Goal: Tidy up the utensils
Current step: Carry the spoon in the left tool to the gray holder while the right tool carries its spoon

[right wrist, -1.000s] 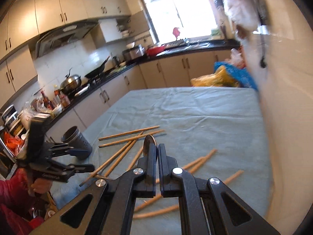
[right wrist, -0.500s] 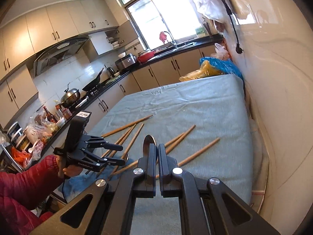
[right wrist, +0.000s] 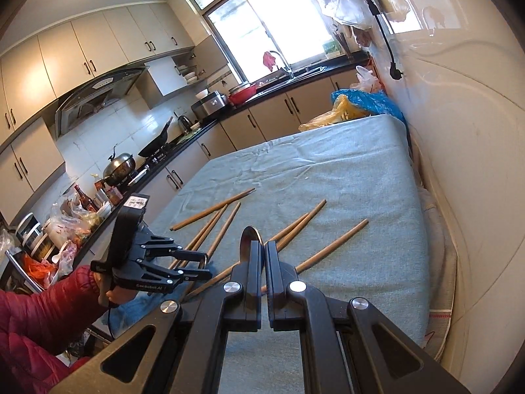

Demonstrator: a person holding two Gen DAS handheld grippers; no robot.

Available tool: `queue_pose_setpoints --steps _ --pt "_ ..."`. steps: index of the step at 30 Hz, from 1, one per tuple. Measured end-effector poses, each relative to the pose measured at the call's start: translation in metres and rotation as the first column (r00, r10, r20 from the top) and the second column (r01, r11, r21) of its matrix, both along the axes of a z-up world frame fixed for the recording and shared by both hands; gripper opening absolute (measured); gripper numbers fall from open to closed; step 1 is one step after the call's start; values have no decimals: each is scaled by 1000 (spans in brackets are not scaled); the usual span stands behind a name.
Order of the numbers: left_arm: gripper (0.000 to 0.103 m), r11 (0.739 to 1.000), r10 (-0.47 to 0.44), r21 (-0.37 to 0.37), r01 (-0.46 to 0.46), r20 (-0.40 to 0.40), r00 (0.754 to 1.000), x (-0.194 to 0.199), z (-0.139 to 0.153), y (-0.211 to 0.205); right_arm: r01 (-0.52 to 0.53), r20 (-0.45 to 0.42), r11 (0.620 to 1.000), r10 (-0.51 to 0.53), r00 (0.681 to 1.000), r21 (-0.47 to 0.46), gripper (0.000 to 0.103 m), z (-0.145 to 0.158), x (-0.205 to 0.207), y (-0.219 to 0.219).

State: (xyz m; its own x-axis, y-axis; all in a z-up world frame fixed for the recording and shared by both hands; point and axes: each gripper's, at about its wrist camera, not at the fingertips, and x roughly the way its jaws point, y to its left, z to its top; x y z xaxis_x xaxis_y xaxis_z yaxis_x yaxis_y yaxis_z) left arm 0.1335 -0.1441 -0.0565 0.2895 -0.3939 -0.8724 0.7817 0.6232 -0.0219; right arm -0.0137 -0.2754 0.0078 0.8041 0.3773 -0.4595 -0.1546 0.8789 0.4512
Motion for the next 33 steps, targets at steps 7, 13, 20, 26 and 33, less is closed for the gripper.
queue_pose_setpoints --steps 7,13,20,26,33 --pt "40 987 119 -117 -113 49 992 -6 40 24 49 52 992 -44 998 -113 3 24 -5 19" --pt "40 961 213 -197 -194 80 974 -6 72 52 53 106 976 -31 994 -211 3 44 -5 57" --pt "40 943 263 -235 -235 97 960 -10 85 73 45 122 959 -11 992 -279 3 54 7 92" --pt "40 932 286 -260 -251 107 952 -15 93 83 41 129 951 -1 992 -307 3 58 12 108" --pt "40 921 303 -289 -263 104 947 -17 105 94 44 126 944 -2 992 -327 3 60 17 122"
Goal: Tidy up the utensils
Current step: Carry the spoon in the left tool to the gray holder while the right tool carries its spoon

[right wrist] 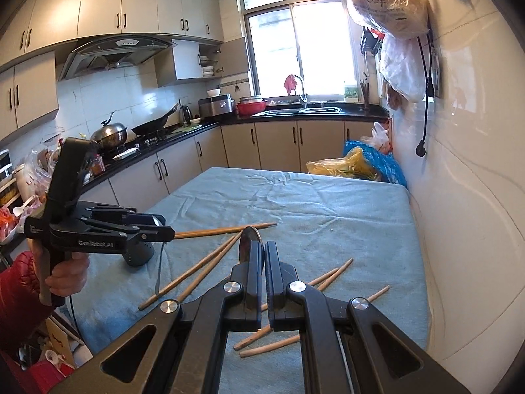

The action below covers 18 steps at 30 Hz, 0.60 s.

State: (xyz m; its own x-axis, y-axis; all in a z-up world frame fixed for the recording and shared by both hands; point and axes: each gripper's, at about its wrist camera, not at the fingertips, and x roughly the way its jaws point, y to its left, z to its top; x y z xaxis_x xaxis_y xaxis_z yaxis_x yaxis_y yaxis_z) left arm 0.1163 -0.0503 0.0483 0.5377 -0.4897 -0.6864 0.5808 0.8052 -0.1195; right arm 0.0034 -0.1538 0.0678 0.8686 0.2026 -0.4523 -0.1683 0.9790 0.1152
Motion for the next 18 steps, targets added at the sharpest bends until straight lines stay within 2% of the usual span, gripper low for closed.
queue_pose_setpoints --steps 8,18 --pt "40 999 29 -42 -28 26 999 -4 25 21 -9 16 1000 9 1000 -24 3 10 5 16" --pt "40 989 110 -107 -99 100 989 0 84 70 -17 54 1000 18 998 -14 2 33 34 55"
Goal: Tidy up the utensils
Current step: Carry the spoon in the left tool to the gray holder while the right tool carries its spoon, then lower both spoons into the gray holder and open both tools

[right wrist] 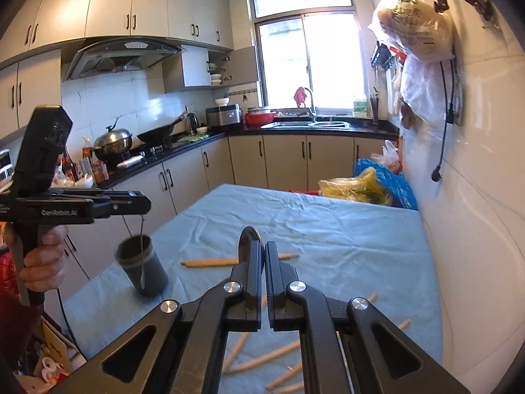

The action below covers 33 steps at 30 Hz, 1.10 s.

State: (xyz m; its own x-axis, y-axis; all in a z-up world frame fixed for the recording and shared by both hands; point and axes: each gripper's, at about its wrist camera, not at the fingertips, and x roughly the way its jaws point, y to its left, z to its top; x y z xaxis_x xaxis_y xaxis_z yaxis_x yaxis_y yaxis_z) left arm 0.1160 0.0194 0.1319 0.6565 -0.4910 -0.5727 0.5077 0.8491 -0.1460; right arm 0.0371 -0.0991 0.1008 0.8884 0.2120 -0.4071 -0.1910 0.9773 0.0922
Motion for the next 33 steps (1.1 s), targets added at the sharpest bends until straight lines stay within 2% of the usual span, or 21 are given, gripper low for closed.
queue_pose_setpoints --steps 6,13,15,24,29,33 --pt "40 998 68 -23 -67 43 997 10 23 37 -9 70 1000 9 997 -3 2 26 22 38" --pt "40 985 156 -81 -154 18 988 33 11 84 -37 107 998 43 993 -60 2 37 55 97" --pt "40 980 174 -95 -173 3 985 39 4 93 -52 98 996 59 993 -68 2 34 65 112" --pt "40 958 228 -168 -233 -54 972 54 -28 127 -75 72 973 93 993 -219 2 10 101 179" --pt "40 948 239 -198 -248 -71 968 51 -42 137 -80 63 947 104 993 -311 2 -6 109 203" --pt "40 944 246 -208 -256 -76 966 46 -49 143 -109 25 932 126 992 -345 2 -20 114 215"
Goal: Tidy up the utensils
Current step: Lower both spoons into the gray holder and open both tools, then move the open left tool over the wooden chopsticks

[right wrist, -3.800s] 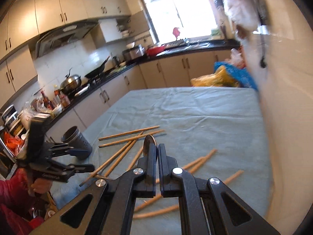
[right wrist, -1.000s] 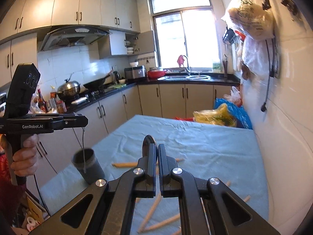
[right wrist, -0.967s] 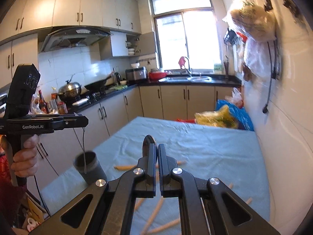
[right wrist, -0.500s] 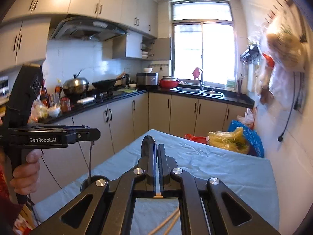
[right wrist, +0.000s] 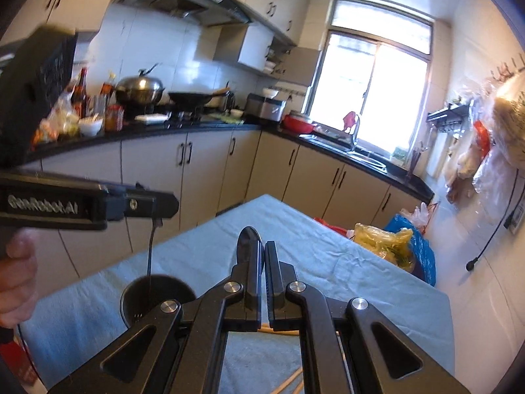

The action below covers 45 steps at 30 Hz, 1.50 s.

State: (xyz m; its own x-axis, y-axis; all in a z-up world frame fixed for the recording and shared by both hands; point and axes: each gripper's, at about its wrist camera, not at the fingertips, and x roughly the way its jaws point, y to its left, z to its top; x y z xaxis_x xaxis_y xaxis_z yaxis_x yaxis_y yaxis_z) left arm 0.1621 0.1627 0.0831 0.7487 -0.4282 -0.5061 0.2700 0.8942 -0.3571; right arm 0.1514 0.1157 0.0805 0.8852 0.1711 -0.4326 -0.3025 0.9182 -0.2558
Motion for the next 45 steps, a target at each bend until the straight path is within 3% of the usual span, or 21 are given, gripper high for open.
queue_pose_setpoints --steps 8,17,33,38,45 --pt "40 1000 9 -20 -9 -15 1000 -8 -14 15 -40 -66 999 39 997 -16 2 -20 2 10" --pt "40 999 2 -40 -4 -38 999 -10 -21 22 -50 -152 997 57 987 51 3 -32 7 5" --pt "40 999 -9 -45 8 -36 999 -20 -22 20 -56 -170 988 81 982 145 5 -20 1 -1" --pt "40 999 -17 -35 16 -21 1000 -32 -17 21 -36 -131 983 60 990 181 5 -2 -13 -17" --pt "40 997 -73 43 71 34 997 -61 -2 2 61 -129 949 -22 991 308 6 7 -42 -82"
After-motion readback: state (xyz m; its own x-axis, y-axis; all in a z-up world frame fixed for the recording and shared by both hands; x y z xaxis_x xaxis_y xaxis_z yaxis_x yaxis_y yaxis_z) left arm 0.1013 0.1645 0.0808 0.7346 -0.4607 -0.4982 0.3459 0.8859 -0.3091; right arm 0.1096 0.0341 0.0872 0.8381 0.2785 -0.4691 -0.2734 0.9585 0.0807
